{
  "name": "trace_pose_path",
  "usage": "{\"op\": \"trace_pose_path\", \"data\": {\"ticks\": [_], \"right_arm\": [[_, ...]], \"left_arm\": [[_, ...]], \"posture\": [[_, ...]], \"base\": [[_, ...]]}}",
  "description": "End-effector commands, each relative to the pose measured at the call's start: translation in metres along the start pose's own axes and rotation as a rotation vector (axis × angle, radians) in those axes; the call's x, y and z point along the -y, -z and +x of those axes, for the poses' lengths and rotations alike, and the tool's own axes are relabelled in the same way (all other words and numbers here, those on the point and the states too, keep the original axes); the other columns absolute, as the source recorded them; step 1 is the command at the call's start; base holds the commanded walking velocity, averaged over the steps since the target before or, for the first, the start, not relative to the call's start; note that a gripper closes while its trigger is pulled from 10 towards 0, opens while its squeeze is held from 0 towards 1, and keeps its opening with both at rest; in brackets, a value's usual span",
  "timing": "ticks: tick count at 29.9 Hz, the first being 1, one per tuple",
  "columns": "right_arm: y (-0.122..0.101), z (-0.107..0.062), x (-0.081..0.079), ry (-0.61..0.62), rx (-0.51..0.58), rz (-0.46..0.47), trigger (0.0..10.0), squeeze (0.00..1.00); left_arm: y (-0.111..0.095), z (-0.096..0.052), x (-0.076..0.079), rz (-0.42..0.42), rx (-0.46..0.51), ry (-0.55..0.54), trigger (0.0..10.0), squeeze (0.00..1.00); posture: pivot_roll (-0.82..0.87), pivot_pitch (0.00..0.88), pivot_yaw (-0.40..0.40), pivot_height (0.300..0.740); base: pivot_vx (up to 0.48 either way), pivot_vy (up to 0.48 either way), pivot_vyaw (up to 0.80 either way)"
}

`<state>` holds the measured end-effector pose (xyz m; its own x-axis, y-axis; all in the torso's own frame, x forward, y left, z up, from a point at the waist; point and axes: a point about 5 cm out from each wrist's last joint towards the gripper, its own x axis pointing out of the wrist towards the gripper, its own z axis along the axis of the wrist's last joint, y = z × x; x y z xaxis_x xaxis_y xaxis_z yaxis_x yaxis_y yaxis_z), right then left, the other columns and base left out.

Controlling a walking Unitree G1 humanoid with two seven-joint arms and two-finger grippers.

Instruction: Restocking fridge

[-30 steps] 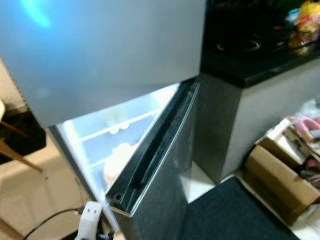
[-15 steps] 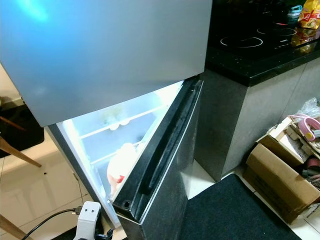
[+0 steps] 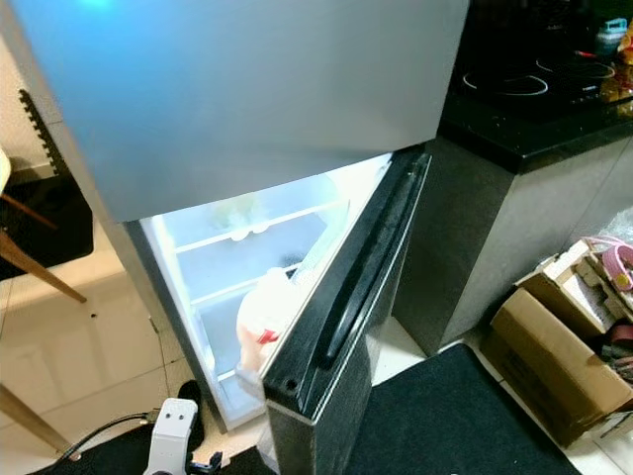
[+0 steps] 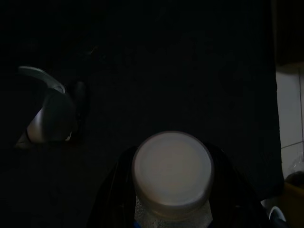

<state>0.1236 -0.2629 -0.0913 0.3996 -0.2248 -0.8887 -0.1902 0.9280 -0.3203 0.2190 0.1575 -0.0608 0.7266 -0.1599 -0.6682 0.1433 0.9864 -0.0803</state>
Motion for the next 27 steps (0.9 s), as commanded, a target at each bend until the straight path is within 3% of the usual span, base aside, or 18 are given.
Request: {"op": "trace_pose_path", "data": {"ticks": [1,18,27], "right_arm": [[-0.003,0.0,0.002,0.001,0.006,-0.009,10.0,0.0],[-0.011,0.001,-0.002,-0.015,0.023,-0.023,10.0,0.0],[-0.01,0.001,-0.005,-0.017,0.023,-0.014,10.0,0.0]], "left_arm": [[0.006,-0.003,-0.004,-0.011,-0.008,-0.016,10.0,0.0],[-0.001,-0.002,-0.01,-0.015,-0.002,-0.037,10.0,0.0],[-0.003,0.0,-0.011,-0.004,-0.029,-0.056,10.0,0.0]], "posture": [[-0.09,0.069,-0.03,0.726],[-0.08,0.08,-0.015,0.726],[-0.09,0.081,-0.004,0.726]], "base": [[-0.371,0.0,0.0],[-0.374,0.0,0.0],[0.0,0.0,0.0]]}}
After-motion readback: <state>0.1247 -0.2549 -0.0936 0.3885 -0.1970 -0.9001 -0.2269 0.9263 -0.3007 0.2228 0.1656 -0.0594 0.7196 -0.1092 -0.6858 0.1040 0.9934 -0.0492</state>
